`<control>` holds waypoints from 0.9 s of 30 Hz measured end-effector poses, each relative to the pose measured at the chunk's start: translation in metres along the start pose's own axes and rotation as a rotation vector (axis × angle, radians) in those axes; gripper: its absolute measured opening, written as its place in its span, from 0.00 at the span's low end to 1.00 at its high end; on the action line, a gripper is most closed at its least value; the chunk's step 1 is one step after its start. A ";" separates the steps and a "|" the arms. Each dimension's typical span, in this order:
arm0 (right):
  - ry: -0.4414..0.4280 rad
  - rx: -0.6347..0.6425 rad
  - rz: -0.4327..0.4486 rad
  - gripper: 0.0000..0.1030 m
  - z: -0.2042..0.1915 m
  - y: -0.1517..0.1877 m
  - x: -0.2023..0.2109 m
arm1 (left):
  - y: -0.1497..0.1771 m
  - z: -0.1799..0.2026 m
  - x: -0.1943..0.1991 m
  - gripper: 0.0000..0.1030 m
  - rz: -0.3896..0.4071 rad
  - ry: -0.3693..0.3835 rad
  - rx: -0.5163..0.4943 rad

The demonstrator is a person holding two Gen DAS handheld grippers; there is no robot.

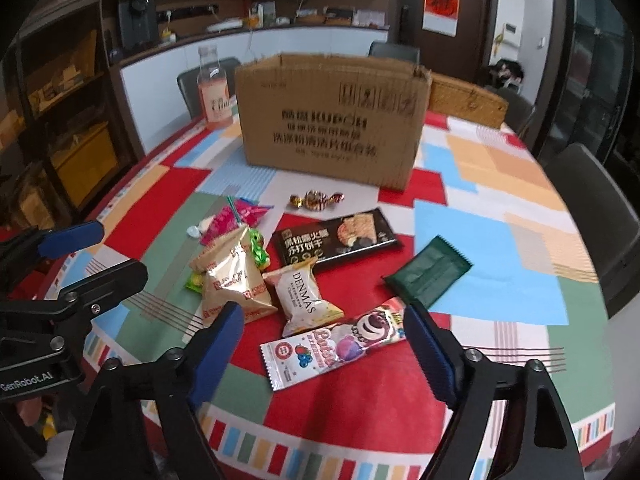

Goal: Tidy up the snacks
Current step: 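Move left tool to cream snack bag while right tool moves to DENMAS bag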

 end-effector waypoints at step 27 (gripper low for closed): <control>-0.116 -0.024 -0.177 0.54 0.006 -0.010 -0.078 | -0.009 -0.004 -0.087 0.52 -0.237 0.197 0.065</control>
Point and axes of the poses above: each gripper's, at about its wrist camera, not at the fingertips, and x roughly against the way its jaws point, z to its right, y to its underside, the point moved 2 cm from there along -x, roughly the way its jaws point, and after that the axes turned 2 degrees about x, right-handed, at the moved point
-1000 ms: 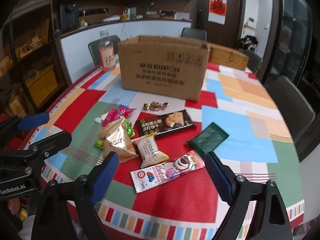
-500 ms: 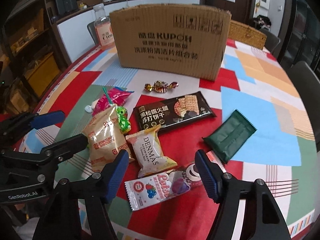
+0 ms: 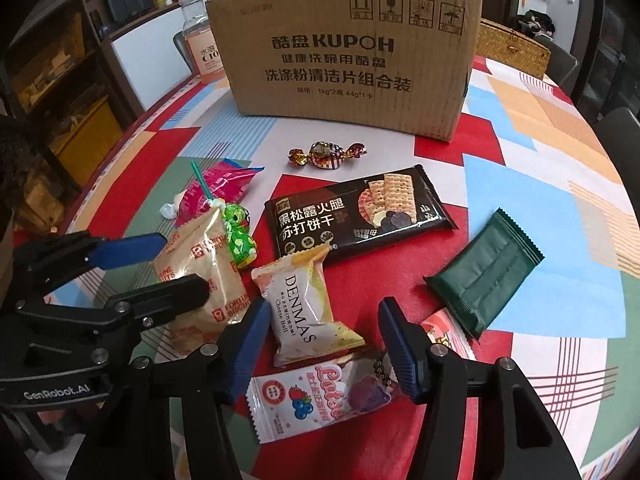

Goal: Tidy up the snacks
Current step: 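Move left tool to cream snack bag while right tool moves to DENMAS bag, then close left tool on cream bag while right tool closes on DENMAS bag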

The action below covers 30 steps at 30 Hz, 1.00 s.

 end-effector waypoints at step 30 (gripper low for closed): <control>-0.009 -0.063 -0.007 0.39 0.014 0.002 -0.010 | -0.001 0.011 -0.015 0.37 -0.020 0.146 0.120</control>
Point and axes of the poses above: each gripper's, at about its wrist camera, not at the fingertips, and x roughly against the way its jaws point, z to its right, y to its underside, the point moved 2 cm from there along -x, roughly the way its jaws point, and after that the axes turned 2 degrees about x, right-handed, at the moved point
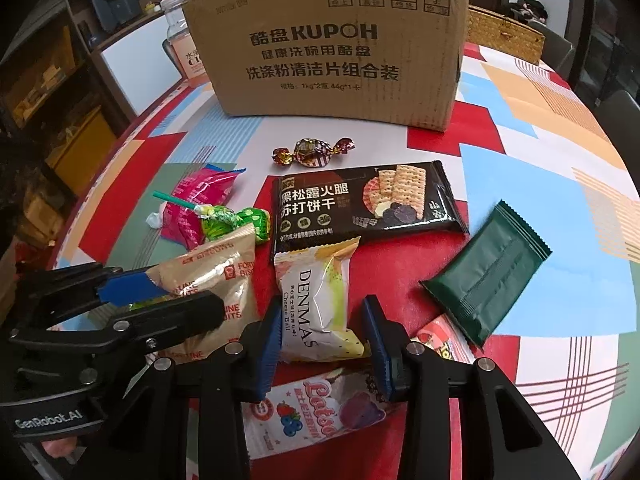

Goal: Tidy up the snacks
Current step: 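Close left tool on cream bag while right tool closes on DENMAS bag, then lift both held bags and carry them over the cardboard box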

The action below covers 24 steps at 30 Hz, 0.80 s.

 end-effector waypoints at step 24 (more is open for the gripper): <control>0.040 -0.009 0.156 0.38 0.003 -0.020 0.052 | -0.023 0.024 0.034 0.31 0.149 -0.061 -0.091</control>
Point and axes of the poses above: each gripper's, at about its wrist camera, not at the fingertips, and x roughly against the way its jaws point, z to its right, y to its underside, the point moved 2 cm from there along -x, roughly the way its jaws point, and after that the axes turned 2 degrees about x, right-handed, at the moved point
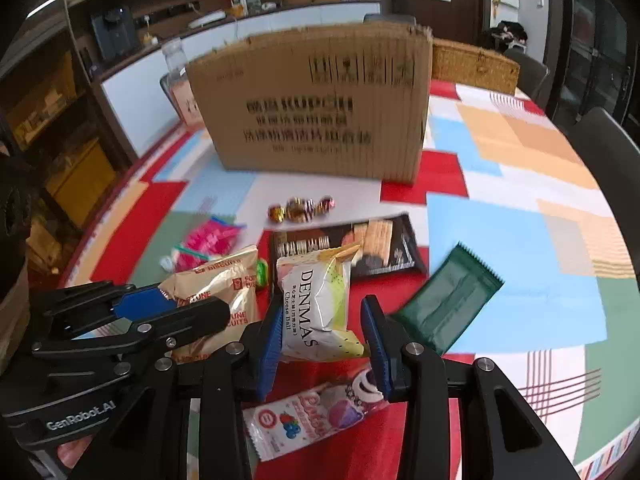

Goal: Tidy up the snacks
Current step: 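Lift both held bags and carry them over the cardboard box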

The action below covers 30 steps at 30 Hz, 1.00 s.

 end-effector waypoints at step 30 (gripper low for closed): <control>0.024 -0.017 0.309 0.39 0.022 -0.142 0.031 | -0.151 0.007 0.061 0.31 0.385 -0.127 -0.150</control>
Point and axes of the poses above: each gripper's, at about its wrist camera, not at the fingertips, and x roughly against the way its jaws point, z to its right, y to its underside, the point moved 2 cm from there along -x, roughly the way its jaws point, and after that the axes turned 2 degrees about x, right-handed, at the moved point
